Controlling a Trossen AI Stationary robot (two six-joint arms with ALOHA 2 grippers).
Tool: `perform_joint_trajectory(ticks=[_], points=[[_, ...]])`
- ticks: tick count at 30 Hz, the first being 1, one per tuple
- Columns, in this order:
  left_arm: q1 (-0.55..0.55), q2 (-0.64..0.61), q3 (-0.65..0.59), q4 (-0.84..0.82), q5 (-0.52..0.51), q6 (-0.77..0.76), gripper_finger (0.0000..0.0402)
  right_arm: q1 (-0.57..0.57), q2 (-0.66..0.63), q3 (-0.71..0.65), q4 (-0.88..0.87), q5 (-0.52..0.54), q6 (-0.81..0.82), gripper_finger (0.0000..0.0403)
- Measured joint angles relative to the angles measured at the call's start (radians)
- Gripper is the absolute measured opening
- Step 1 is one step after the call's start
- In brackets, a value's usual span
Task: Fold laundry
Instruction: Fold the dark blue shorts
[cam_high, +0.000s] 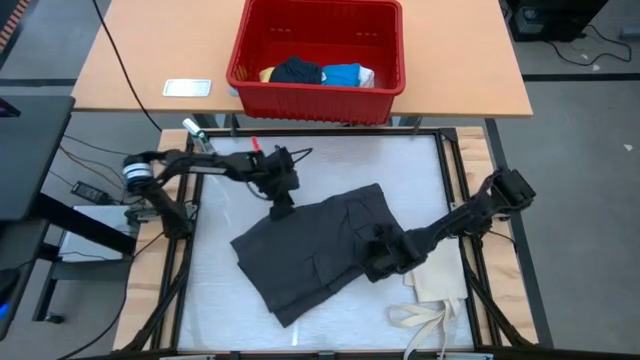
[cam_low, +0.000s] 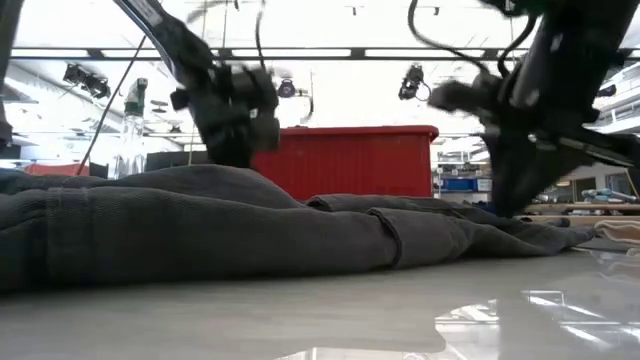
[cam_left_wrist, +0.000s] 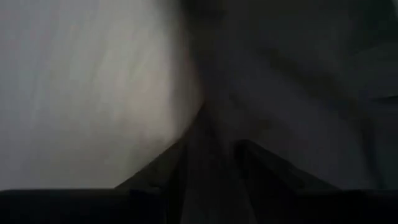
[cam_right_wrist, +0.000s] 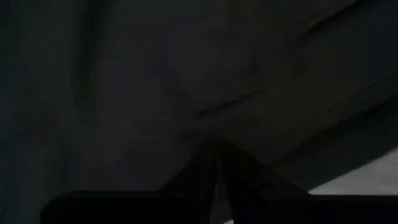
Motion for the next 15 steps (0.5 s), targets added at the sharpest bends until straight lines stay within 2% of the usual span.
perform_joint_trajectory(ticks=[4, 8, 12, 15], points=[[0.042, 0.071, 0.002, -0.144, 0.047, 0.052, 0.0151, -0.069, 0.0, 0.0, -0.115, -0.119, -0.181, 0.0032], [0.054, 0.086, 0.003, -0.321, 0.122, 0.055, 0.0151, -0.186, 0.0, -0.022, -0.104, -0.166, -0.422, 0.0023], [0.043, 0.051, -0.004, -0.43, 0.172, 0.027, 0.0151, -0.332, -0.001, -0.056, 0.023, -0.188, -0.702, 0.0014], [0.034, -0.013, -0.003, -0.437, 0.187, 0.012, 0.0151, -0.436, -0.001, -0.067, 0.171, -0.222, -0.938, 0.0013]])
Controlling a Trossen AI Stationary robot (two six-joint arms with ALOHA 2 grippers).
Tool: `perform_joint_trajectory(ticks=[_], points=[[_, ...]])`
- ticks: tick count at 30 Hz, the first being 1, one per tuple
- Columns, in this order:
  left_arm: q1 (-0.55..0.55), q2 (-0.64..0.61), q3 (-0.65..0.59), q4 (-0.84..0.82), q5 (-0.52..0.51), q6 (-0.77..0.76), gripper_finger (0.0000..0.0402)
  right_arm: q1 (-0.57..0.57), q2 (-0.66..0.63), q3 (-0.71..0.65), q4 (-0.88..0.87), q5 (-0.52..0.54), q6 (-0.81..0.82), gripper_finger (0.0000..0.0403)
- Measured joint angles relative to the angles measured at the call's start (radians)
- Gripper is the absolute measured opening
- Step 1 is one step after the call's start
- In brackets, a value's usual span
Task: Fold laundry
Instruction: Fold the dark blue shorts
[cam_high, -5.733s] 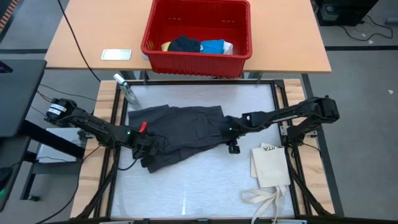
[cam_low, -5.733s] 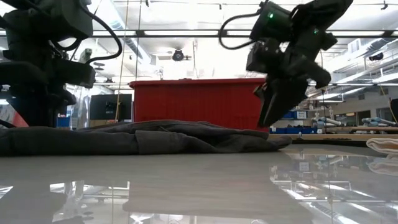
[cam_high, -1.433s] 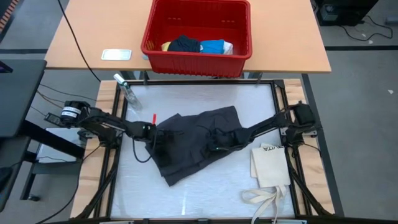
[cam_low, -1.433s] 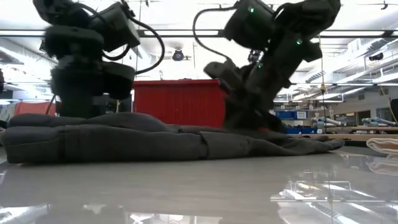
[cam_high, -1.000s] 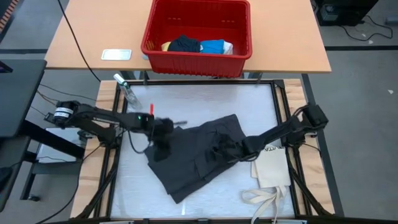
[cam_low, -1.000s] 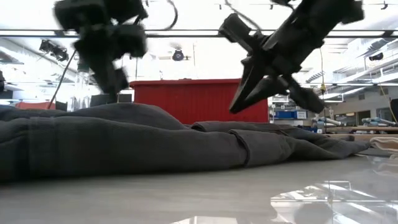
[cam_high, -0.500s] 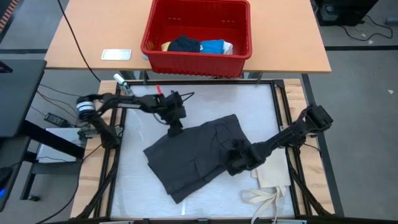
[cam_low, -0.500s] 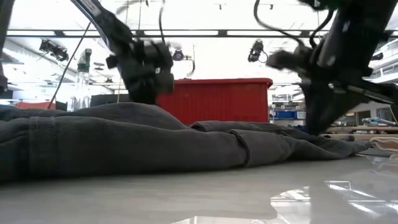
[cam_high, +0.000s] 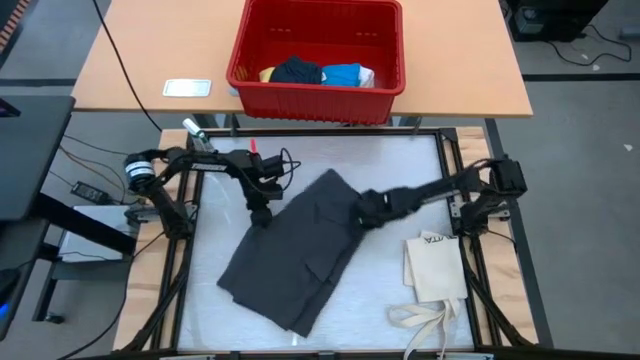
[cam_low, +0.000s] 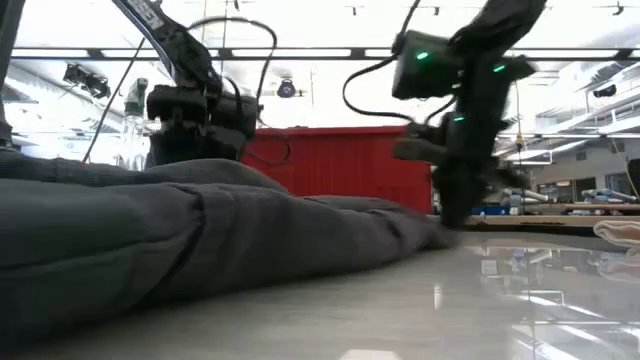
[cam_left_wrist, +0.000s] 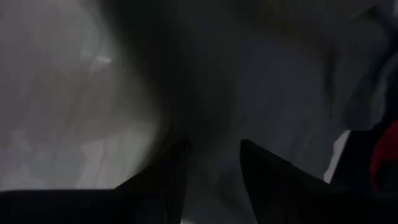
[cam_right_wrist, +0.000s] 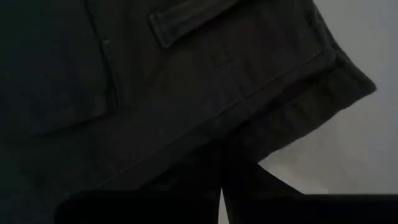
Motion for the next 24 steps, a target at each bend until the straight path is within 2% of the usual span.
perform_joint_trajectory(ticks=[2, 4, 7, 10, 14, 18, 20, 24], points=[[0.007, -0.047, 0.0, 0.025, 0.001, -0.028, 0.0151, -0.045, -0.004, 0.008, 0.06, -0.009, -0.062, 0.0017], [0.031, -0.104, 0.0, 0.078, 0.0, -0.06, 0.0151, -0.069, -0.03, 0.023, 0.076, 0.012, -0.052, 0.0027], [0.084, -0.157, 0.001, 0.187, -0.022, -0.112, 0.0151, -0.076, -0.086, 0.032, 0.074, 0.102, 0.039, 0.0051], [0.143, -0.161, 0.001, 0.298, -0.036, -0.148, 0.0151, -0.079, -0.12, 0.032, 0.052, 0.138, 0.15, 0.0083], [0.186, -0.097, 0.002, 0.434, -0.014, -0.163, 0.0151, -0.079, -0.116, 0.032, 0.027, 0.126, 0.237, 0.0144], [0.193, -0.002, 0.002, 0.605, 0.008, -0.215, 0.0153, -0.09, -0.078, 0.032, 0.022, 0.047, 0.294, 0.0219], [0.193, 0.046, 0.002, 0.674, 0.012, -0.25, 0.0161, -0.096, -0.059, 0.031, 0.02, 0.01, 0.325, 0.0261], [0.193, 0.12, 0.003, 0.768, 0.028, -0.306, 0.0191, -0.101, -0.033, 0.031, 0.028, 0.007, 0.398, 0.0337]])
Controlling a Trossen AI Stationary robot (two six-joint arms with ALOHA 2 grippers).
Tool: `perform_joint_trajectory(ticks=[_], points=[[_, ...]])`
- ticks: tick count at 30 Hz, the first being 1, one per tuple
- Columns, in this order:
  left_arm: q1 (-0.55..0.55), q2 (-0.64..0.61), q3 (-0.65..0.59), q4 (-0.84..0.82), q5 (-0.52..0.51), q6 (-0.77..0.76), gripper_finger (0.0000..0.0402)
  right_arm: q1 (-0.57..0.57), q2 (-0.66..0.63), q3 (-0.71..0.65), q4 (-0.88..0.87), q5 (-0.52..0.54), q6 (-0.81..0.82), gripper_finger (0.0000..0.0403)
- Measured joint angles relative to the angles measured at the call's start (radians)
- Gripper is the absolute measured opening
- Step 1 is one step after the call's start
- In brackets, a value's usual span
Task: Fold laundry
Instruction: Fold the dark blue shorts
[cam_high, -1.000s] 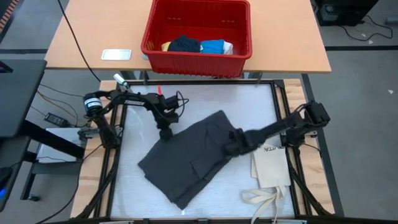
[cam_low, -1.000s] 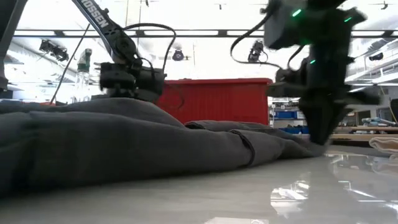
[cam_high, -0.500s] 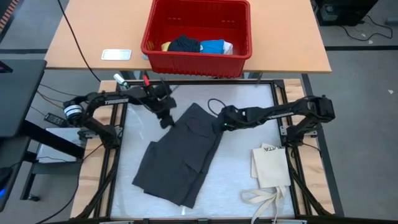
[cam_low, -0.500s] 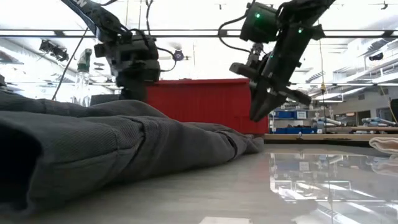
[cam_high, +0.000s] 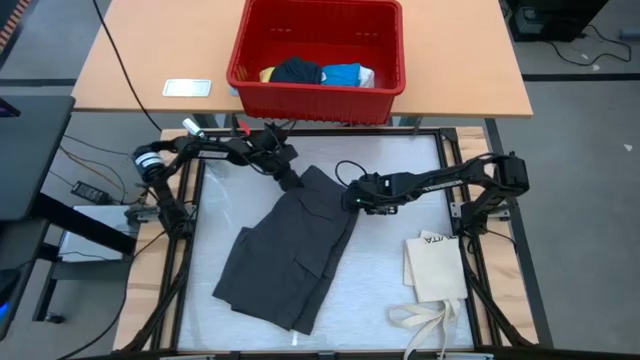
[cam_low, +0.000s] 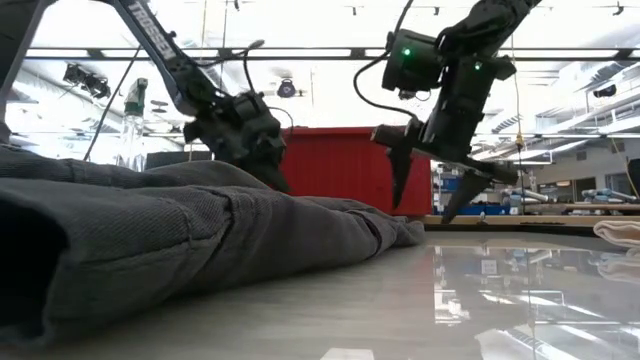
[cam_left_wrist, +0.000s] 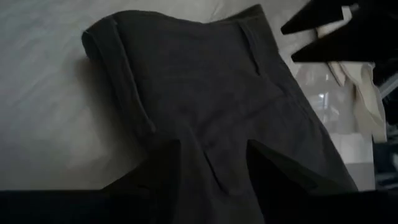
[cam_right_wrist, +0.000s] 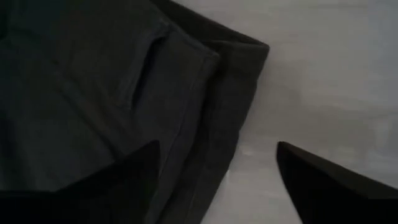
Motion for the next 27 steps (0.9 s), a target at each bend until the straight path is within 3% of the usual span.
perform_joint_trajectory(ticks=[3, 6, 12, 18, 24, 27], points=[[0.0, 0.039, 0.0, 0.018, -0.022, -0.018, 0.0214, -0.008, 0.024, 0.0, 0.007, 0.007, 0.022, 0.0372], [0.0, 0.066, 0.002, 0.034, -0.034, 0.0, 0.0225, -0.021, 0.06, 0.0, 0.076, 0.006, 0.009, 0.0381], [-0.004, 0.093, 0.002, 0.059, -0.041, 0.007, 0.0189, -0.04, 0.144, 0.003, 0.276, 0.006, 0.01, 0.0341], [-0.018, 0.089, 0.0, 0.037, 0.05, -0.093, 0.0133, -0.045, 0.168, 0.004, 0.289, 0.004, 0.004, 0.023], [-0.009, 0.082, 0.0, -0.022, 0.109, -0.143, 0.0117, -0.048, 0.171, 0.002, 0.288, -0.039, -0.135, 0.0034], [0.014, 0.047, -0.001, -0.086, 0.14, -0.115, 0.0117, -0.046, 0.143, 0.001, 0.27, -0.045, -0.196, 0.0027]])
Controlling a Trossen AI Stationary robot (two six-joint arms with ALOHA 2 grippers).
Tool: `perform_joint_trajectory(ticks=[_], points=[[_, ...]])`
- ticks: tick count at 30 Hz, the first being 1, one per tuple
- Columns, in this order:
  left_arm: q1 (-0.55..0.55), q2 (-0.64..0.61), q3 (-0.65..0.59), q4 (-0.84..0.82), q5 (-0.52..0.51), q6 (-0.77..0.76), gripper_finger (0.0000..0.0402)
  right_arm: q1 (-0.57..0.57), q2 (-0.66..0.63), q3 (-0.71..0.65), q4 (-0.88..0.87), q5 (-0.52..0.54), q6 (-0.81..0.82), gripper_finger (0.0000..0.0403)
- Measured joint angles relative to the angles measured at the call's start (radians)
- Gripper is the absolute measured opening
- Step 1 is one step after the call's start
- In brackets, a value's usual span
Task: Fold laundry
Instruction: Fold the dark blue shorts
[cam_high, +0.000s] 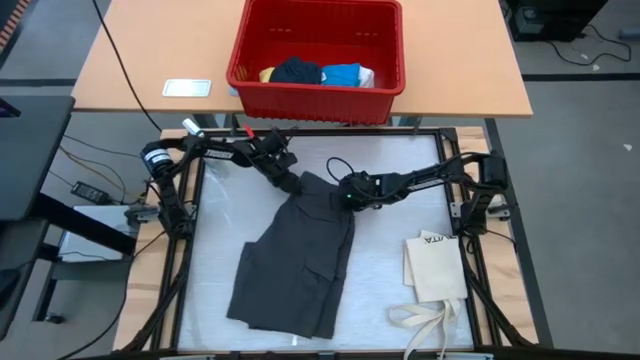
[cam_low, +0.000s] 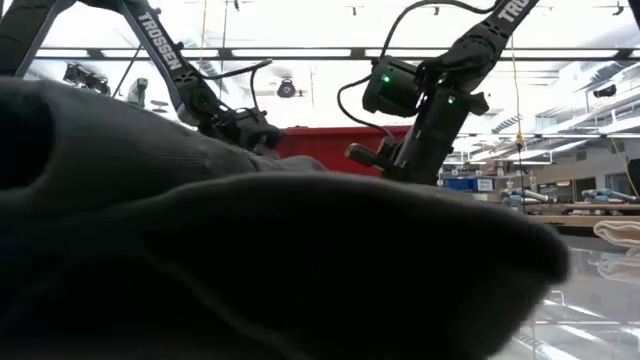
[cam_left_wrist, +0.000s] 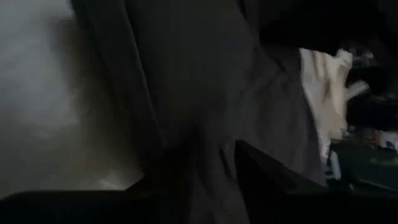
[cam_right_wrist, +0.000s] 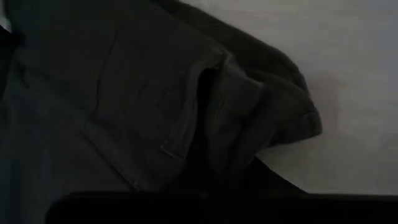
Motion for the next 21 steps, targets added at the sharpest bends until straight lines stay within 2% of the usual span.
perform_joint_trajectory(ticks=[4, 8, 12, 15, 18, 21], points=[[0.033, -0.08, 0.0, -0.112, 0.019, 0.091, 0.0119, 0.02, -0.1, -0.006, -0.038, 0.034, -0.142, 0.0027], [0.06, -0.161, 0.0, -0.15, 0.019, 0.12, 0.0145, 0.046, -0.224, -0.003, -0.025, 0.109, -0.354, 0.0027], [0.061, -0.214, 0.0, -0.143, 0.019, 0.116, 0.0196, 0.08, -0.329, -0.003, -0.023, 0.188, -0.555, 0.0027], [0.048, -0.226, 0.001, -0.131, 0.019, 0.123, 0.0243, 0.097, -0.399, -0.003, -0.007, 0.205, -0.699, 0.0027], [0.038, -0.219, 0.0, -0.078, 0.013, 0.129, 0.0288, 0.113, -0.457, -0.003, 0.025, 0.199, -0.864, 0.0027], [0.016, -0.215, 0.0, 0.011, 0.002, 0.171, 0.0322, 0.121, -0.501, -0.003, 0.056, 0.139, -0.984, 0.0027]])
